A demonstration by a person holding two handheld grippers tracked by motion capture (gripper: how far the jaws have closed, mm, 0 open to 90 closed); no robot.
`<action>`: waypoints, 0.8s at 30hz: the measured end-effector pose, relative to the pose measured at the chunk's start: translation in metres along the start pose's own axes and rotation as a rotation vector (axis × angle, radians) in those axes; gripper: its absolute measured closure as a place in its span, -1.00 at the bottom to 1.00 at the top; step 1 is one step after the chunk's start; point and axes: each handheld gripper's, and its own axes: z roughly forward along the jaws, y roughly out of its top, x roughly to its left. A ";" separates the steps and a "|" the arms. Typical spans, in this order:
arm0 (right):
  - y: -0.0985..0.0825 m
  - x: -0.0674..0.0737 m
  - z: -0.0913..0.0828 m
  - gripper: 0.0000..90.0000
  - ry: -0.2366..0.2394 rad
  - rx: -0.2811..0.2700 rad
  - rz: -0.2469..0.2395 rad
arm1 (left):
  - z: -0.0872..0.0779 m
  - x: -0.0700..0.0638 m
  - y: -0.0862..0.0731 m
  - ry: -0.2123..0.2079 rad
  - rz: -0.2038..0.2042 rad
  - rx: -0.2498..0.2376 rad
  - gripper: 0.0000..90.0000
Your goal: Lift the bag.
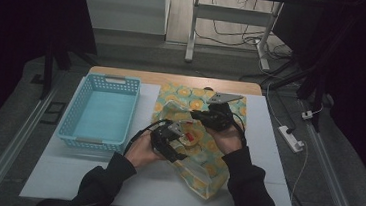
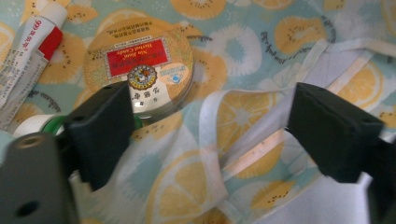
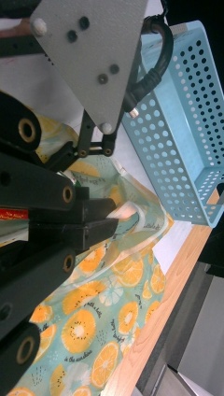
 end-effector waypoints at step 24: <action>0.000 0.000 -0.001 1.00 -0.001 0.001 -0.001 | 0.009 -0.003 -0.008 -0.014 -0.005 0.113 0.97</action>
